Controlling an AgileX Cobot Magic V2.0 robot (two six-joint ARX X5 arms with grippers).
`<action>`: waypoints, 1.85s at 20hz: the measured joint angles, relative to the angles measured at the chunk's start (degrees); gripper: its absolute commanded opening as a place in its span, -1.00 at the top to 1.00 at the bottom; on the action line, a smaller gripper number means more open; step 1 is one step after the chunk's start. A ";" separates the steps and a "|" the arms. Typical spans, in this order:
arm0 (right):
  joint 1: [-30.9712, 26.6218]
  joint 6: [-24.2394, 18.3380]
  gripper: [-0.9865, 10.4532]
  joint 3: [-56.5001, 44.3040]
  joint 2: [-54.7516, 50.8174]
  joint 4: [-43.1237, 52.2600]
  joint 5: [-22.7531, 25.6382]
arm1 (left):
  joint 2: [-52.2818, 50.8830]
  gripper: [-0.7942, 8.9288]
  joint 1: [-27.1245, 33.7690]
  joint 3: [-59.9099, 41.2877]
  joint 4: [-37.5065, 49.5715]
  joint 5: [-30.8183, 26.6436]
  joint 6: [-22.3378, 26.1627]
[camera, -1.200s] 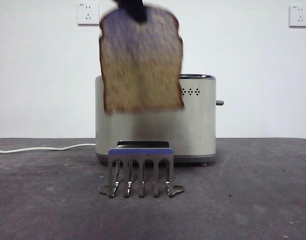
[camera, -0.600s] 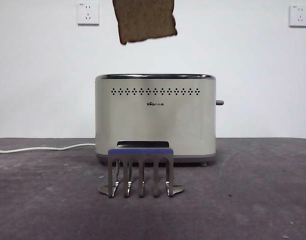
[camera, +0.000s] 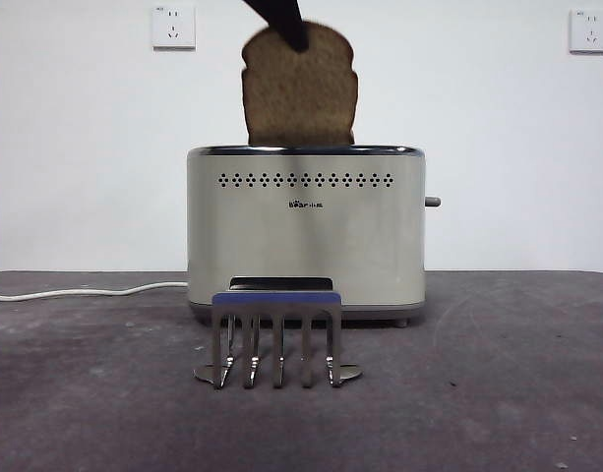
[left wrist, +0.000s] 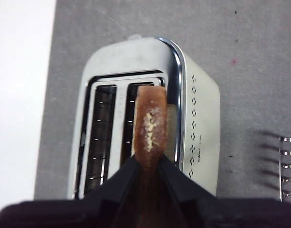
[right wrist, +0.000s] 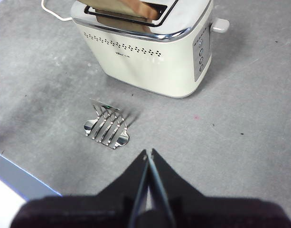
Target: Pick up a slice of bread from the rack,put the bread on the toaster,press the button
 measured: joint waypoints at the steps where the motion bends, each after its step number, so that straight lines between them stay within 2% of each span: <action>1: 0.00 0.00 0.85 0.00 0.04 0.00 0.00 | 0.63 0.86 0.22 0.00 0.24 0.13 0.09; 7: 0.00 0.00 0.85 0.00 1.22 0.00 -0.02 | 2.80 0.82 3.48 0.31 3.13 4.07 0.26; 8: 0.00 0.00 0.85 0.00 1.70 0.02 0.00 | 3.21 0.74 3.80 0.50 3.87 4.44 0.20; 10: 0.00 0.00 0.85 0.00 2.82 0.57 0.00 | 3.87 0.41 4.46 0.83 5.09 5.57 -0.37; 11: 0.00 0.00 0.85 0.00 3.48 2.08 0.00 | 4.15 0.30 4.76 0.83 6.08 6.10 -0.77; 14: 0.00 0.07 0.85 0.00 6.36 9.92 0.00 | 6.12 0.29 5.62 0.26 8.24 4.85 -1.46; 17: 0.00 1.90 0.85 0.00 10.95 18.34 0.00 | 6.51 0.24 5.86 0.02 8.70 4.39 -3.91; 21: 0.00 6.40 0.85 0.00 18.34 29.94 0.00 | 5.53 0.24 5.84 0.02 8.87 4.37 -8.00; 24: 0.00 10.21 0.85 0.00 24.74 38.42 -0.52 | 1.81 0.24 5.84 0.02 8.74 4.26 -13.97; 28: -1.11 17.42 0.85 0.02 34.32 51.34 -8.37 | -7.48 0.24 5.77 0.04 4.13 4.52 -24.35; 32: -3.80 26.84 0.85 1.60 43.98 60.37 -16.22 | -16.15 0.24 5.35 0.04 -2.67 4.66 -30.84; 35: -4.59 31.34 0.85 3.72 48.81 63.25 -18.23 | -20.59 0.24 5.27 0.04 -3.82 5.84 -34.40; 37: -4.61 32.79 0.85 5.07 51.43 63.30 -19.06 | -23.17 0.24 5.27 0.04 -4.09 8.26 -36.54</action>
